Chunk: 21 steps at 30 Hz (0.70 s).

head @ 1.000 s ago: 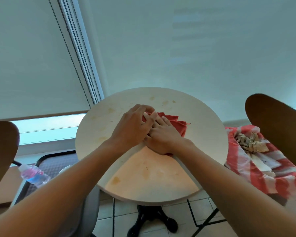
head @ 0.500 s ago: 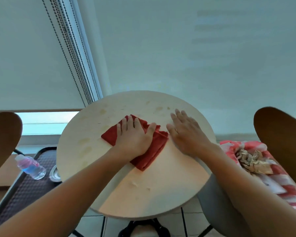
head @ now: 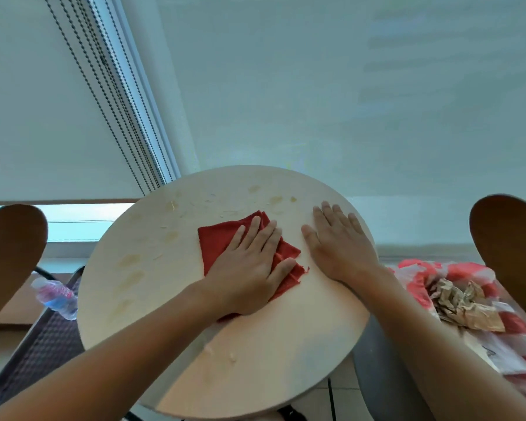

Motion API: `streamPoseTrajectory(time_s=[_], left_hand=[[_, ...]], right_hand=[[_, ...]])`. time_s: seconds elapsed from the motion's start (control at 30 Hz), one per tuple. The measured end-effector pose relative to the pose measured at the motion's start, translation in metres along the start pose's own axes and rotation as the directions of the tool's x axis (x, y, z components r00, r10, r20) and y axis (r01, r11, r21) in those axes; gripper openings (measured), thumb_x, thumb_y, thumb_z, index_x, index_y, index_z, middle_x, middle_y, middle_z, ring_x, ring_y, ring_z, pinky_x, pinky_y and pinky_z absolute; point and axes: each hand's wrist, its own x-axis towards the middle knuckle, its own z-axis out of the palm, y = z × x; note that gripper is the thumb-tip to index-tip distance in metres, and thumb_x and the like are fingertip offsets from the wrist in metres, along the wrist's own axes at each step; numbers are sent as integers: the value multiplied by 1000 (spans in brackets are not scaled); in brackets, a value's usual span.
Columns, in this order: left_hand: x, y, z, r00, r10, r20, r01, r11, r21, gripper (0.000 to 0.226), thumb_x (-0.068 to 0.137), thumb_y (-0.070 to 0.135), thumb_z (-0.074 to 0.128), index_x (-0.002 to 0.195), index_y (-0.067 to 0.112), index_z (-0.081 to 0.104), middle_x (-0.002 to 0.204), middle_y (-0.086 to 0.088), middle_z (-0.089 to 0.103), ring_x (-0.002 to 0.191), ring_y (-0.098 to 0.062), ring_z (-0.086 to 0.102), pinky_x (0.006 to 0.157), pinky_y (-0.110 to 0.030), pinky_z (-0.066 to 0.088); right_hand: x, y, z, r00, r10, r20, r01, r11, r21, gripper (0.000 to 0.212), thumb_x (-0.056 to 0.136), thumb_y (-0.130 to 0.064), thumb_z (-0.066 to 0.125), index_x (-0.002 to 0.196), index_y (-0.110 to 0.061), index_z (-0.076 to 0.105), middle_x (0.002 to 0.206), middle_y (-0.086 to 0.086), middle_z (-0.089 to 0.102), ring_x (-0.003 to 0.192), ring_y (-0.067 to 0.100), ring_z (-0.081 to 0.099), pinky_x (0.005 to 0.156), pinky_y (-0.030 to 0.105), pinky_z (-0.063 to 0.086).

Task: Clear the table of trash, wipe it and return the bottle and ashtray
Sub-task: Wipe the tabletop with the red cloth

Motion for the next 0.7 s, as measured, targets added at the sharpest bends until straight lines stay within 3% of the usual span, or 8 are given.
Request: streamPoseTrajectory(time_s=[0.23,0.3,0.4,0.47,0.6,0.7], left_hand=[[42,-14,-10,917,399,11,-399,914,74,72,102,61,11,158,20,-11,165,5,-18,146,-3,-26,124,-36,-6],[62,-19,-13,890,457,5,-456,886,85,75,102,62,13,157,18,-11,165,3,-19,147,-4,-25,124,-35,-4],[93,-26,-14,867,497,9,-496,863,95,77,101,62,16,157,17,-11,164,1,-20,147,-4,-25,124,-33,-5],[112,-34,-16,856,516,35,-516,850,104,77,100,63,14,158,17,-11,165,1,-18,147,-4,-24,124,-32,-5],[143,-52,-18,859,506,70,-511,850,125,78,97,67,6,158,22,-9,165,4,-15,148,-5,-21,124,-34,-5],[158,-65,-20,883,465,69,-470,874,125,78,95,69,5,158,25,-7,165,8,-14,149,-4,-20,124,-36,-6]], right_hand=[[2,2,2,997,0,-73,2,1000,25,58,107,-38,18,160,-15,15,169,4,8,155,17,3,125,37,-1],[5,4,3,995,20,-99,-18,1000,20,60,106,-39,12,160,-12,15,169,7,9,155,19,4,125,36,0],[7,8,9,992,-27,-121,13,993,-117,84,89,-40,-13,159,-5,15,167,17,11,155,29,8,126,41,5],[10,8,13,993,-46,-109,26,983,-181,86,86,-36,-16,159,-4,16,166,20,13,154,33,10,125,45,8],[11,5,6,990,65,-127,-69,997,-29,58,107,-36,17,159,-12,20,168,8,14,155,22,10,125,36,3],[10,2,4,989,87,-123,-88,996,-2,57,107,-38,26,159,-15,21,168,3,13,155,16,8,124,32,0]])
